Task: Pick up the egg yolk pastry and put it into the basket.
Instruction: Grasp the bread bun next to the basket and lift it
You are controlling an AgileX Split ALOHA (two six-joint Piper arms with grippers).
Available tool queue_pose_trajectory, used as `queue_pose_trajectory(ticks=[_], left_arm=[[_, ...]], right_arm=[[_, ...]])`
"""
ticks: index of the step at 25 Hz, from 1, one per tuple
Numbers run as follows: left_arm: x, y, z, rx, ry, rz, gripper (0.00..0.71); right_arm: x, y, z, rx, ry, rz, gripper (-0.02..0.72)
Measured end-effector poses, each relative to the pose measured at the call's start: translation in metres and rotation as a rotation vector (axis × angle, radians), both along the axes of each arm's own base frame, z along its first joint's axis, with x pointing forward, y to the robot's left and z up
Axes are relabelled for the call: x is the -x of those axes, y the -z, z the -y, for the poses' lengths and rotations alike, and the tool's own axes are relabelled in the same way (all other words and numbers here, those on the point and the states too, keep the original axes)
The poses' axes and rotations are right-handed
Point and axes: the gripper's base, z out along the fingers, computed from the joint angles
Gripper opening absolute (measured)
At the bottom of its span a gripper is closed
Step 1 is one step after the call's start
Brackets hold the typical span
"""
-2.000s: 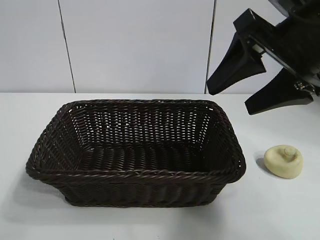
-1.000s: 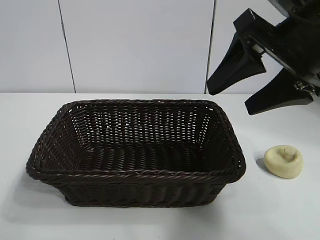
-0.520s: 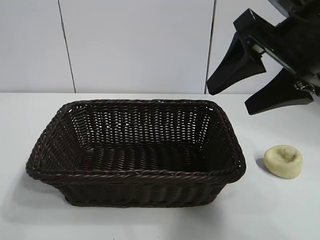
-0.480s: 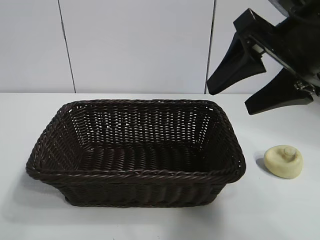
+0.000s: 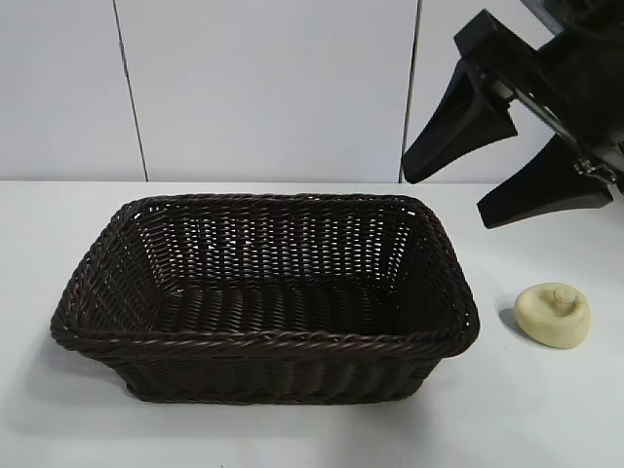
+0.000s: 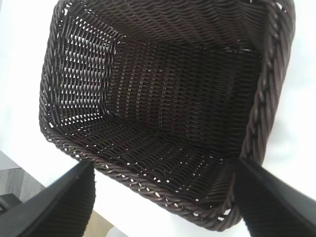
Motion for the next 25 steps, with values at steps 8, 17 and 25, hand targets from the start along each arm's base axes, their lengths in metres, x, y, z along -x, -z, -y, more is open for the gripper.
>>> queue_pose_trajectory(ticks=[8,17,25], left_arm=[[0.0,0.0,0.0,-0.001,-0.001,0.0,0.624],[0.0,0.0,0.0,-0.001,-0.001,0.0,0.624],[0.0,0.0,0.0,-0.001,-0.001,0.0,0.624]], right_arm=[[-0.005,-0.009,0.022,0.218,0.075,-0.039,0.561],[-0.013,-0.008,0.084,0.267,0.256,-0.06,0.561],[-0.029,0.018,0.1,0.257,0.272,-0.134,0.561]])
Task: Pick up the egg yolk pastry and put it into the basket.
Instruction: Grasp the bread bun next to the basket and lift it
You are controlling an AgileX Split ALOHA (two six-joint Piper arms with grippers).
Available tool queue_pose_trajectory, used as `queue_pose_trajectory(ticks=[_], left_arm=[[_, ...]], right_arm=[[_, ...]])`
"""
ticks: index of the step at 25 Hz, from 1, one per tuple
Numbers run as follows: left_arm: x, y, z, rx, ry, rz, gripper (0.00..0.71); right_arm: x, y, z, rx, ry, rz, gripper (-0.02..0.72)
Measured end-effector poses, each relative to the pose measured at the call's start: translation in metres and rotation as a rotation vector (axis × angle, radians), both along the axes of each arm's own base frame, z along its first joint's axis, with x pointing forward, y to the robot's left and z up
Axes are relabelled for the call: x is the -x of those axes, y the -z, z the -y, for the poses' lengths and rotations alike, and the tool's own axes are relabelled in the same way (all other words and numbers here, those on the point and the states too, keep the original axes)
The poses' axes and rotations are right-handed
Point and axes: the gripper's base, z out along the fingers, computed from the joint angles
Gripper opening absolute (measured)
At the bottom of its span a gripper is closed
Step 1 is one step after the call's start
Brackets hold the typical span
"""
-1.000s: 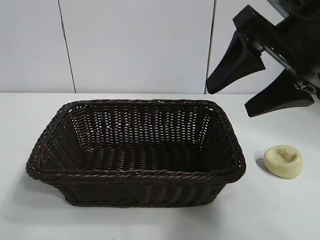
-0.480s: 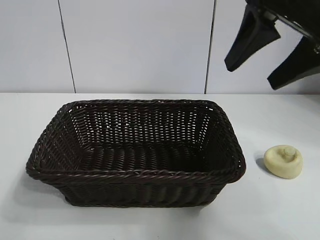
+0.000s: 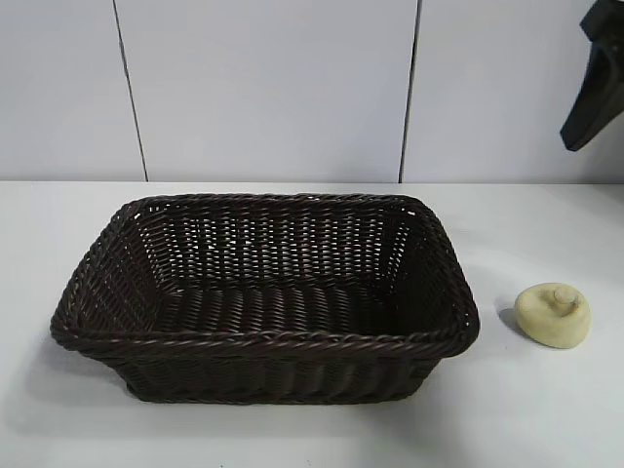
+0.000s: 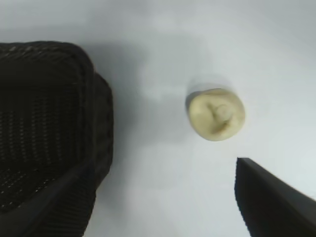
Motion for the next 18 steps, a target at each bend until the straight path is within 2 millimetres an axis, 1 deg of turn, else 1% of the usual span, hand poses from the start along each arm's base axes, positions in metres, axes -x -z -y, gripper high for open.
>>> queue_pose_trajectory(ticks=[9,15,18], left_arm=[[0.0,0.0,0.0,0.0,0.0,0.0,0.624],[0.0,0.0,0.0,0.0,0.0,0.0,0.624],[0.0,0.0,0.0,0.0,0.0,0.0,0.624]], right_arm=[[-0.03,0.058,0.003,-0.017,0.037,-0.105,0.561],[-0.044,0.1,0.004,-0.023,0.064,-0.176,0.561],[-0.049,0.116,0.005,-0.03,0.087,-0.188,0.561]])
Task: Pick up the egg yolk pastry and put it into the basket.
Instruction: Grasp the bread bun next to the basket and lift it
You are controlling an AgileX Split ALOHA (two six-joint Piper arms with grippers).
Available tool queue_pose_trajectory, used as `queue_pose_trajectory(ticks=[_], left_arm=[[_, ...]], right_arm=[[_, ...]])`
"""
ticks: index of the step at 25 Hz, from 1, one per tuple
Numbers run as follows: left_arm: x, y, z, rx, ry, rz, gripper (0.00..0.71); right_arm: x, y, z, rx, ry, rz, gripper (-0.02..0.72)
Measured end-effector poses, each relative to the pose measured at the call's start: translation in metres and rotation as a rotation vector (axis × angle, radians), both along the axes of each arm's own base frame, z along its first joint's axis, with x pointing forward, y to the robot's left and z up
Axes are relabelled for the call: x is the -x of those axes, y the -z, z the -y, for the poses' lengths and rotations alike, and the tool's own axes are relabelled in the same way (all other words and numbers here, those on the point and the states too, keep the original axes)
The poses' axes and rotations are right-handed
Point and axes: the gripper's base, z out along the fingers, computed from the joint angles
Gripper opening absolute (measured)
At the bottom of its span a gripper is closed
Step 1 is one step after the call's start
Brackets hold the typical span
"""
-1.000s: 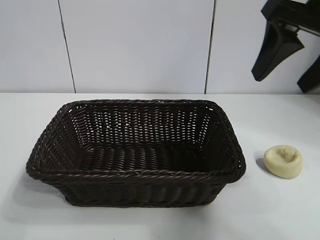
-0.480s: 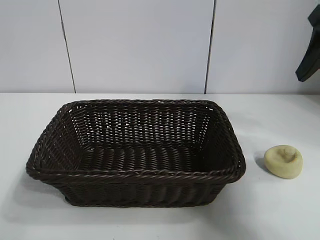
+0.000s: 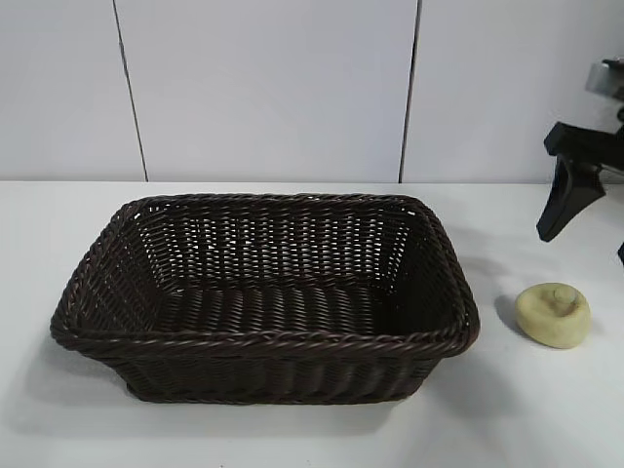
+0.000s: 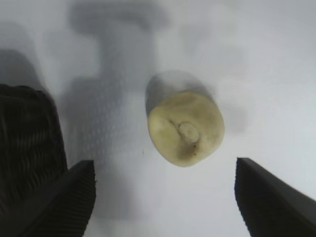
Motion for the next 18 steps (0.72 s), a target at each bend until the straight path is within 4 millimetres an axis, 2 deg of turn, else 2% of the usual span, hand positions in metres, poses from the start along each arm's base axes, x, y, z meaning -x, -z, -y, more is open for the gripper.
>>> queue_pose_trajectory(ticks=[4,6,8,11,13,15,18], left_arm=[[0.0,0.0,0.0,0.0,0.0,0.0,0.624],[0.0,0.0,0.0,0.0,0.0,0.0,0.624],[0.0,0.0,0.0,0.0,0.0,0.0,0.624],[0.0,0.0,0.0,0.0,0.0,0.0,0.624],[0.0,0.0,0.0,0.0,0.0,0.0,0.624],[0.0,0.0,0.0,0.0,0.0,0.0,0.624],[0.0,0.0,0.0,0.0,0.0,0.0,0.624]], right_arm=[[-0.0037,0.0109,0.0004,-0.003,0.017,-0.001,0.56],[-0.0039,0.0112,0.0005,-0.001,0.012,0.001,0.529],[-0.0045,0.0108,0.0006,0.001,0.008,0.006,0.422],[-0.0048,0.0105,0.0006,0.002,0.005,0.009,0.177],[-0.0039,0.0106,0.0003,-0.001,0.002,0.0,0.079],[-0.0034,0.0107,0.0,-0.003,-0.003,-0.006,0.049],[-0.0021,0.0069,-0.0009,-0.01,-0.019,-0.017,0.041]])
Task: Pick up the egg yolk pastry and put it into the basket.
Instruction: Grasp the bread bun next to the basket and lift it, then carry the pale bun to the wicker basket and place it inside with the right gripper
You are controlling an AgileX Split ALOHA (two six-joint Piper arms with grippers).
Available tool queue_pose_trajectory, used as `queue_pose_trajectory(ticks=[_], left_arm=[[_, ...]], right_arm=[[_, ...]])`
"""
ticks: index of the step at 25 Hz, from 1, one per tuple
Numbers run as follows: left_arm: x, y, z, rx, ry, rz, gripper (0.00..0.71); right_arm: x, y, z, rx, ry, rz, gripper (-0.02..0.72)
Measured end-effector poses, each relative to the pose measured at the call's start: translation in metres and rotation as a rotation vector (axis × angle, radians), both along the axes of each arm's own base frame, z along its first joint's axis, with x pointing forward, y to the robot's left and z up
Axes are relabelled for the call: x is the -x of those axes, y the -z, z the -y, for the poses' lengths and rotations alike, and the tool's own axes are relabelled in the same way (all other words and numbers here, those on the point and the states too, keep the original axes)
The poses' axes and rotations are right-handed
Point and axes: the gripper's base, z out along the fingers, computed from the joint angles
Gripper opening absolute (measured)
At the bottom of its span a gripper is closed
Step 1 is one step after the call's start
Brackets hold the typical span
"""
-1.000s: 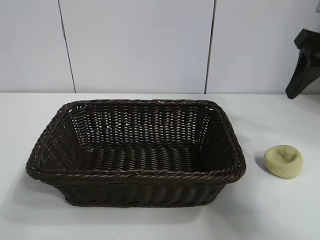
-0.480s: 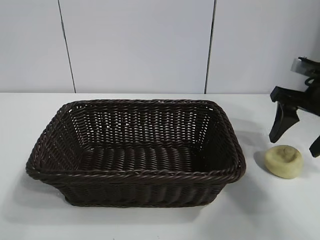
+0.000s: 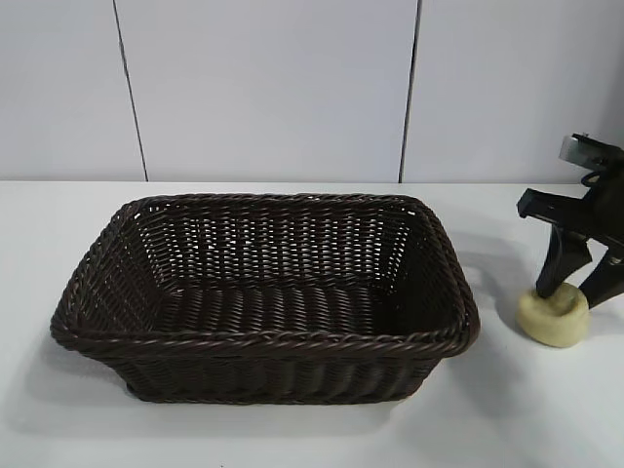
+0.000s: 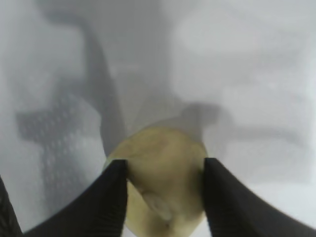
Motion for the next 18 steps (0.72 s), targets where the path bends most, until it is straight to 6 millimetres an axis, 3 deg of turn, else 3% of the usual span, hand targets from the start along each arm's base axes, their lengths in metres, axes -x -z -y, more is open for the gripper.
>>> queue_pose_trajectory(ticks=[3,12,18], left_arm=[[0.0,0.0,0.0,0.0,0.0,0.0,0.624],[0.0,0.0,0.0,0.0,0.0,0.0,0.624],[0.0,0.0,0.0,0.0,0.0,0.0,0.624]], right_arm=[[0.004,-0.017,-0.001,-0.003,-0.018,0.028,0.041],[0.034,-0.105,-0.007,-0.013,-0.06,0.197,0.041],[0.05,-0.136,-0.011,-0.044,-0.057,0.272,0.038]])
